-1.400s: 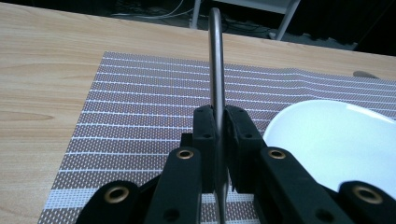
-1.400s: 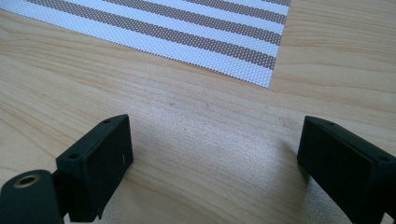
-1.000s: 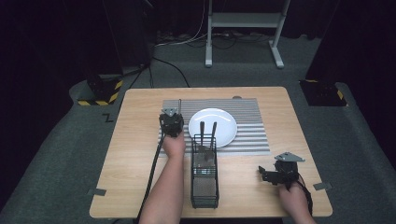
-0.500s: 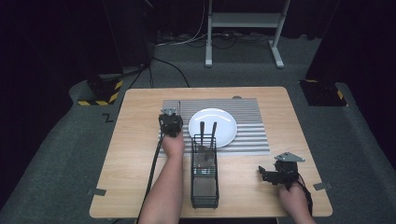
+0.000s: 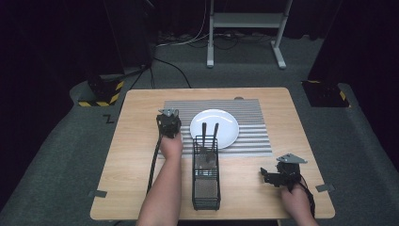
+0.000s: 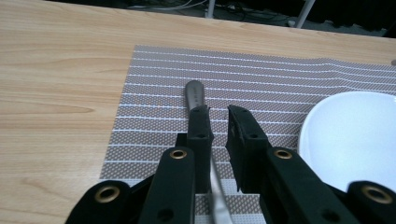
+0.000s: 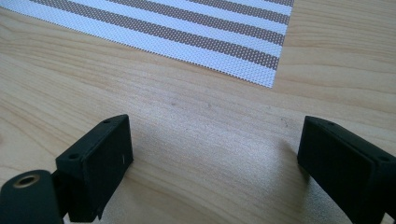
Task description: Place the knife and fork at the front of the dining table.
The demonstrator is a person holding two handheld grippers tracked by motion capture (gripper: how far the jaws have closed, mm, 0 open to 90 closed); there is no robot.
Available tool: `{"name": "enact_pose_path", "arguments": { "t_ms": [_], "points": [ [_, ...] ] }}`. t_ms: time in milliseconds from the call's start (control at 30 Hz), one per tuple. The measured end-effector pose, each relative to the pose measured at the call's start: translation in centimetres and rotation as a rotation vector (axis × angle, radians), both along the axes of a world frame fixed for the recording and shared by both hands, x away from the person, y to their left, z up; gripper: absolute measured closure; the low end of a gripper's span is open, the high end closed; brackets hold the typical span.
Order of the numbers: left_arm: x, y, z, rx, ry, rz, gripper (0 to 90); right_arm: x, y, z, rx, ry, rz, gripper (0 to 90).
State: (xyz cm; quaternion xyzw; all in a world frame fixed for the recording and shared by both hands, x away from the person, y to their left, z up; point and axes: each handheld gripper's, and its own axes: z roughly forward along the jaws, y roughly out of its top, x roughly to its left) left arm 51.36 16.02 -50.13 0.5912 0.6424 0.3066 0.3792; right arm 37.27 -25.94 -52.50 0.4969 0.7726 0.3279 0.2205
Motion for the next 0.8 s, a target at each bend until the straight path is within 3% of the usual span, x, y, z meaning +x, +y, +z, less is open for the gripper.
{"name": "enact_pose_path", "arguments": {
  "t_ms": [200, 333, 400, 467, 533, 567, 633, 733, 800],
  "points": [
    [-1.6, 0.7, 0.3, 0.024, -0.015, -0.016, 71.8, 0.0, 0.0, 0.0, 0.000, 0.000, 0.000, 10.0],
    [-3.3, 1.2, 0.4, 0.031, -0.030, -0.032, 60.5, 0.0, 0.0, 0.0, 0.000, 0.000, 0.000, 10.0],
    [-4.2, 1.4, 0.2, 0.015, -0.029, -0.044, 56.1, 0.0, 0.0, 0.0, 0.000, -0.001, 0.001, 10.0],
    [-5.0, 1.4, 0.0, 0.036, -0.024, -0.057, 51.1, 0.0, 0.0, 0.0, 0.000, 0.000, 0.001, 10.0],
    [-5.6, 1.1, -0.4, 0.036, 0.008, -0.090, 43.6, 0.0, 0.0, 0.0, 0.000, 0.000, 0.001, 10.0],
    [-5.8, 0.8, -0.6, 0.047, 0.041, -0.108, 41.6, 0.0, 0.0, 0.0, 0.000, 0.001, 0.000, 10.0],
    [-6.6, 0.0, -1.1, 0.091, 0.060, -0.140, 36.3, 0.0, 0.0, 0.0, 0.000, 0.000, 0.001, 10.0],
    [-7.4, -0.7, -1.7, 0.139, 0.094, -0.178, 38.5, 0.0, 0.0, 0.0, 0.000, 0.000, 0.001, 10.0],
    [-7.8, -0.8, -1.9, 0.135, 0.107, -0.186, 41.5, 0.0, 0.0, 0.0, 0.000, 0.000, 0.001, 9.9]
  ]
}}
